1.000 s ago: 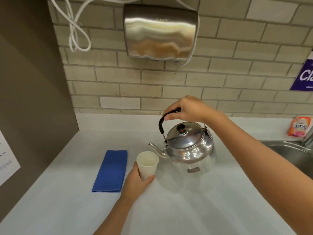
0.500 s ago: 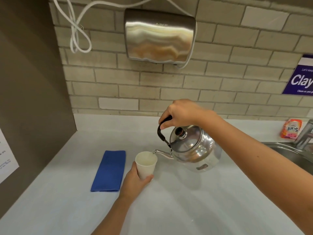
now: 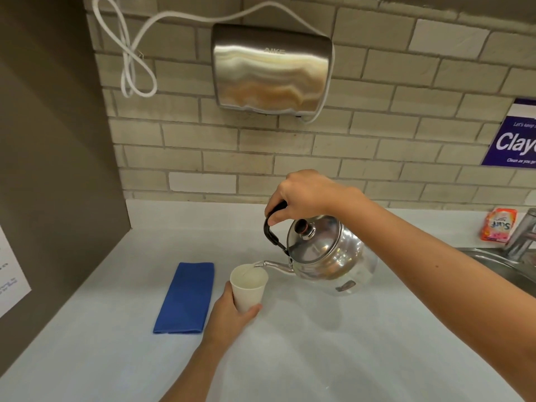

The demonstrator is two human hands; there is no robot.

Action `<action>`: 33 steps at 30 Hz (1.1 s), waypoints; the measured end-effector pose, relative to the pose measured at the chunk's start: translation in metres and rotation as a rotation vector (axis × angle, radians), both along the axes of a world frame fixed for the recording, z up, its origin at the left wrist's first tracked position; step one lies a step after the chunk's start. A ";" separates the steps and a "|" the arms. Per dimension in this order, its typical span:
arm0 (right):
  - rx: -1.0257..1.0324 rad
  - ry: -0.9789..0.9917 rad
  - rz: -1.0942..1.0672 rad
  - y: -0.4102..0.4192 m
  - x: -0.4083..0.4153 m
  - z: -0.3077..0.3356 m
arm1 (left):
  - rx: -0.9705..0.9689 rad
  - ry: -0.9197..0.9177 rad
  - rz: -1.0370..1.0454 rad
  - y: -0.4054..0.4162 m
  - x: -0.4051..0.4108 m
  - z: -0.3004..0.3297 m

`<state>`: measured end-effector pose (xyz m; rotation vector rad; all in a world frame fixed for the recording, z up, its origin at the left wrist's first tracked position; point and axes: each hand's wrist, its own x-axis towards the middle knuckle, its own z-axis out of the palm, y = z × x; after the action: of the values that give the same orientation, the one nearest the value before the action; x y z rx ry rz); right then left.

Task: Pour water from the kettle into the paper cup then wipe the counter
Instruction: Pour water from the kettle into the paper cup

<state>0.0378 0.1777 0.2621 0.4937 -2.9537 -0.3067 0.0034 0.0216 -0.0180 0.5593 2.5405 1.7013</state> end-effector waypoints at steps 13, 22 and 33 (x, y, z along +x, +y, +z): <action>0.042 0.008 0.014 0.002 0.001 0.001 | -0.025 -0.005 0.011 0.000 0.000 -0.002; 0.043 0.010 0.003 0.004 0.001 -0.002 | -0.040 -0.005 0.022 0.000 -0.002 -0.003; 0.040 0.002 0.004 0.004 -0.001 -0.006 | -0.054 0.001 0.030 0.000 0.000 -0.002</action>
<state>0.0367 0.1818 0.2564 0.5040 -2.9494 -0.3668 0.0030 0.0219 -0.0203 0.5220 2.5995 1.6369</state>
